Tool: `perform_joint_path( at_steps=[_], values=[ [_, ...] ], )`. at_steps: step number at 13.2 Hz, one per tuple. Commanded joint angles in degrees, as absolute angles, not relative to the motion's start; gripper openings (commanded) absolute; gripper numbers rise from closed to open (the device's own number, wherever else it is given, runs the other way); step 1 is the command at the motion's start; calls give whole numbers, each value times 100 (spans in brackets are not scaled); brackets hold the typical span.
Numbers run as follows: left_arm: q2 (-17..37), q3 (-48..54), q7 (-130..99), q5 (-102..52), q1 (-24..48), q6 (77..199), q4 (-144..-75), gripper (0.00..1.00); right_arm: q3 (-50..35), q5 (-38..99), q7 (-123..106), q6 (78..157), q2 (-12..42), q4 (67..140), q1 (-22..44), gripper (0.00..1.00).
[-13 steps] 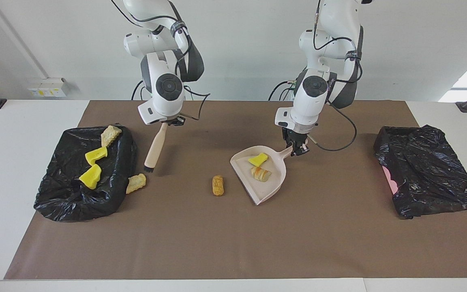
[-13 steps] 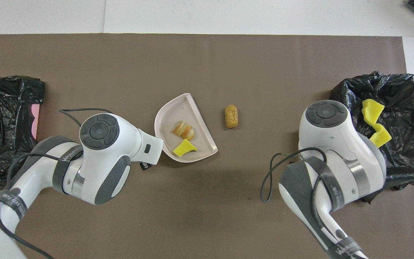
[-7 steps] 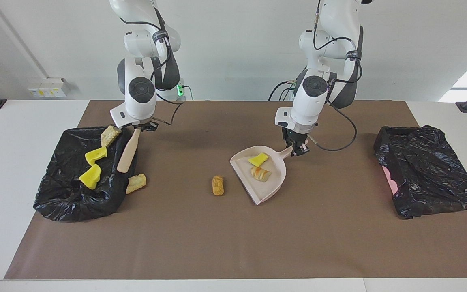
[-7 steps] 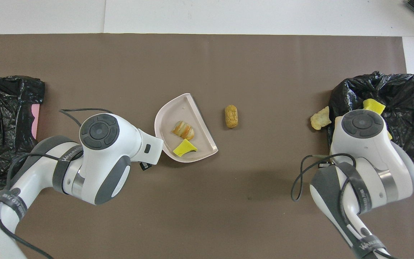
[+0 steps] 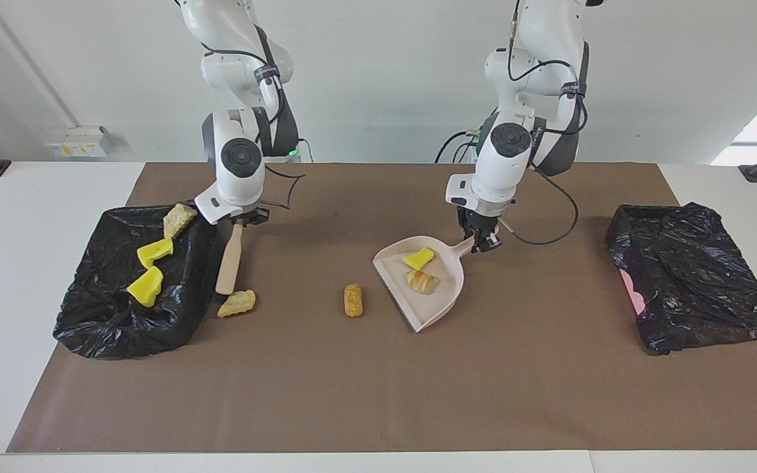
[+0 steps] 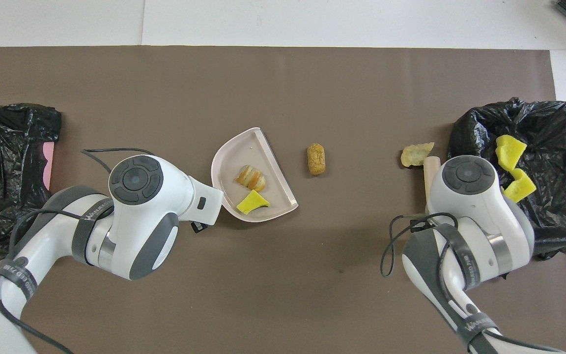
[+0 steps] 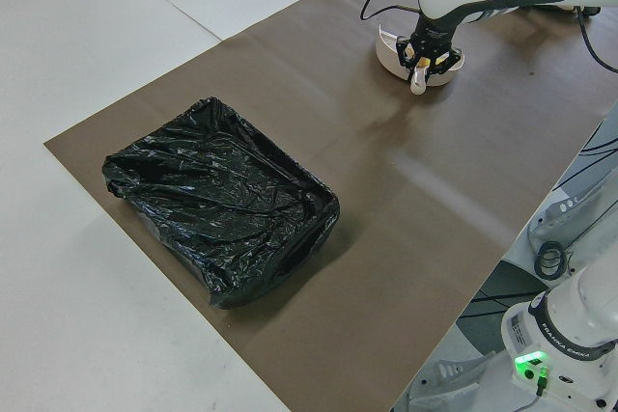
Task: Sweep and dump trash in bin
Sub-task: 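Sweep the chunk near the bag into the dustpan with the right gripper's brush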
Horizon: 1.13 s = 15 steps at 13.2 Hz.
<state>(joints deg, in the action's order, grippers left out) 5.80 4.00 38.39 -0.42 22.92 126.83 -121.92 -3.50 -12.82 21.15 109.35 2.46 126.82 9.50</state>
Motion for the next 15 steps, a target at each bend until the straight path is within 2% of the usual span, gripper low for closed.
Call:
perform_joint_path(
  at_steps=[1, 3, 7, 13, 15],
  values=[
    [422, 369, 3832, -132, 2312, 12814, -12366, 0, -378, -968, 1540, 10767, 343, 12393, 1448, 0],
    [422, 369, 3832, -132, 2312, 12814, -12366, 0, -369, -712, 1459, 10418, 509, 11859, 1696, 0],
    [413, 369, 3780, -141, 2303, 12762, -12366, 0, -325, -1183, 1248, 10178, 536, 11233, 1223, 0],
    [387, 378, 3622, -193, 2329, 12437, -12357, 0, -316, -2127, 668, 10888, 1010, 11153, 414, 0],
    [387, 378, 3227, -491, 2329, 12375, -12357, 0, -325, -2005, 685, 10951, 1159, 11171, 509, 0]
  ],
)
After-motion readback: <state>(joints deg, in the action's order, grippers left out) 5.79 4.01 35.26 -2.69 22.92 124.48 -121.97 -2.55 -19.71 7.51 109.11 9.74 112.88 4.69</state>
